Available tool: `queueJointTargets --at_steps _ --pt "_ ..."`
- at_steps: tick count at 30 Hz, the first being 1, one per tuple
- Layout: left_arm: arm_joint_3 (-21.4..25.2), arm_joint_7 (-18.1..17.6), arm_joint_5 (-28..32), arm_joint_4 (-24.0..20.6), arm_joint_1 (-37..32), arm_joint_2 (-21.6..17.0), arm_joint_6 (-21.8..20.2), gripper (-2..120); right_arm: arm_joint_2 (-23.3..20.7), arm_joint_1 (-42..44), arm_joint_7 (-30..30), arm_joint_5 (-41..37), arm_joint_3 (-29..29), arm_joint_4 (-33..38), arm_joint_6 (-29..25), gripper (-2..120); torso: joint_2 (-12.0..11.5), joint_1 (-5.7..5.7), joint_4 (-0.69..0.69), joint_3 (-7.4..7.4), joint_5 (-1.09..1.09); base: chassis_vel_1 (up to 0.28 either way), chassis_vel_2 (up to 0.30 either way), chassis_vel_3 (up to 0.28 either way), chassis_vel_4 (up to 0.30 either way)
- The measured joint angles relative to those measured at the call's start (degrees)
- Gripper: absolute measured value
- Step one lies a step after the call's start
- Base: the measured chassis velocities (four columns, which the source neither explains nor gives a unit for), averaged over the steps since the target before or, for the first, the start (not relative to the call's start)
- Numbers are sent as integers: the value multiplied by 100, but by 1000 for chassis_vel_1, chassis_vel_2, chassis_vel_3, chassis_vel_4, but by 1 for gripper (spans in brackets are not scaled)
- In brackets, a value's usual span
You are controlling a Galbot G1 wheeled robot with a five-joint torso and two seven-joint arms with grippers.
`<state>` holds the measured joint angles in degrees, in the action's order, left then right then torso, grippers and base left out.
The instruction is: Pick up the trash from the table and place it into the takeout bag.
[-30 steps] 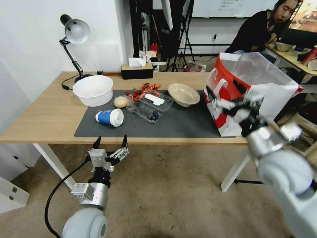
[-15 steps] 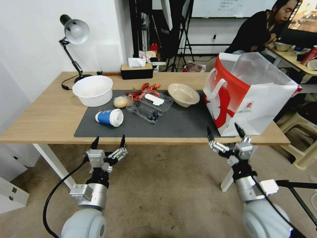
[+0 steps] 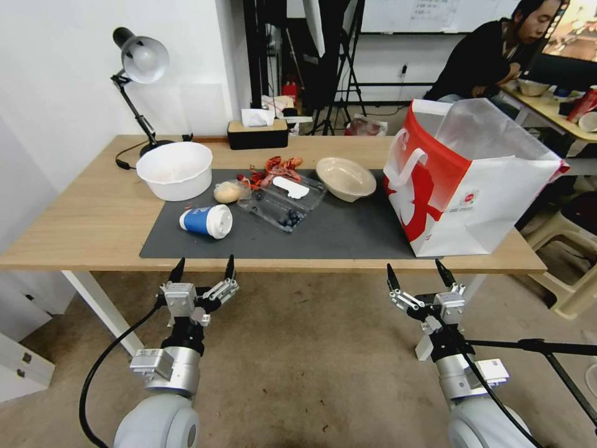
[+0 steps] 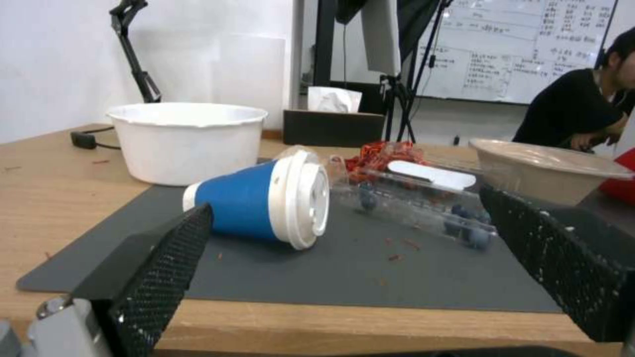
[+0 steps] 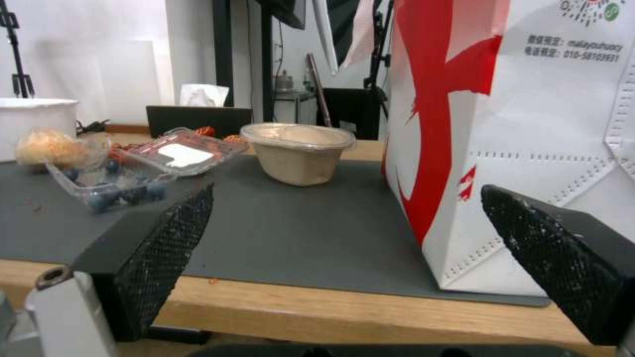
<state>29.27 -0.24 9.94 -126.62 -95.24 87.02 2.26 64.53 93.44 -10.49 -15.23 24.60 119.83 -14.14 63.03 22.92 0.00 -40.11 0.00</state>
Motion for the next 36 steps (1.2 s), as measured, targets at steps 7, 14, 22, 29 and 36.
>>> queueJointTargets --at_steps 7,14,22,29,36 --pt "-18 0 -2 -1 20 -16 8 100 173 -596 -425 -210 -276 36 511 99 -1 0 0 0 0 0 0 0 0" --pt "-38 2 -2 11 27 -33 7 100 226 -1177 -692 -619 -463 -23 1070 99 -1 0 0 0 -1 0 0 0 0" --pt "-13 4 -12 -5 11 2 -1 100 221 -2358 -1003 -1539 -1003 -463 1699 99 -1 0 0 0 1 0 0 0 0" --pt "42 -3 -15 -10 -19 37 7 100 412 -3473 -1582 -2644 -1439 -982 2163 99 -1 1 0 -1 0 0 0 0 0" --pt "71 -20 -12 -10 -3 62 14 100 694 -4132 -1879 -3591 -1609 -1627 2244 99 -1 1 0 -1 -1 0 0 0 0"
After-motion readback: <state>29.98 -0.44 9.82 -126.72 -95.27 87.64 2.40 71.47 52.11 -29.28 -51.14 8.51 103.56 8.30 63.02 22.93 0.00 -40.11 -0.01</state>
